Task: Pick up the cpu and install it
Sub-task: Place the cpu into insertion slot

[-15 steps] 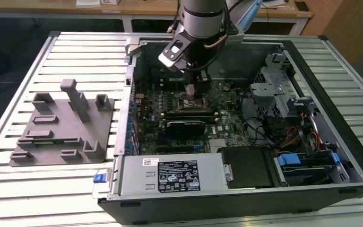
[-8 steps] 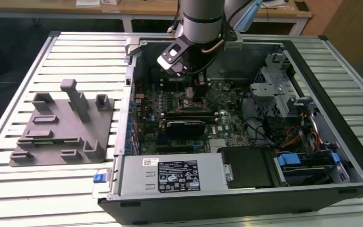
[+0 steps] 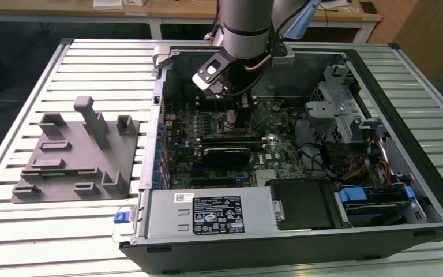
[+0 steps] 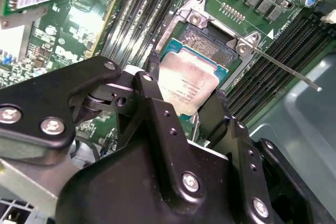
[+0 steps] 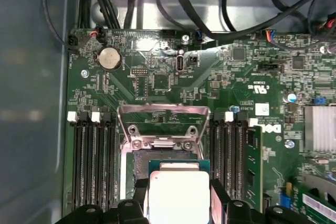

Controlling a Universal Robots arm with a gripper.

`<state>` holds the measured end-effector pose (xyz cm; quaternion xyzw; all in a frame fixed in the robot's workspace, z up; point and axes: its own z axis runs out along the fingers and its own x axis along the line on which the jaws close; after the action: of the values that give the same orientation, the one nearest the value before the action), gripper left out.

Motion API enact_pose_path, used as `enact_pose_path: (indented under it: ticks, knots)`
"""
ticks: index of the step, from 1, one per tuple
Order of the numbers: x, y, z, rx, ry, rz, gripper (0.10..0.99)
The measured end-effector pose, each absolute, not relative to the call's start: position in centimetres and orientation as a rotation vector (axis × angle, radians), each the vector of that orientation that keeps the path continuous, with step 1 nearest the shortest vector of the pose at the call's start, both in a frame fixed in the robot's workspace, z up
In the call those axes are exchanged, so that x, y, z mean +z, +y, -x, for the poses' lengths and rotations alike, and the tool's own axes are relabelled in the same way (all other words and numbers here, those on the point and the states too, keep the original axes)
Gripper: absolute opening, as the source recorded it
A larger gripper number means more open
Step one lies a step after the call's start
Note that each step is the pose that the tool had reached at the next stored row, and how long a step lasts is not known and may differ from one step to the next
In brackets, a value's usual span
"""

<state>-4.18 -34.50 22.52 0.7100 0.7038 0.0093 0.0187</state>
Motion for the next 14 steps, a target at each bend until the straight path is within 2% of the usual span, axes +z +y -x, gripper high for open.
enact_pose_path:
  ticks: [14]
  knots:
    - [20.9,-34.0,4.2,0.028,2.186,-2.203,0.541]
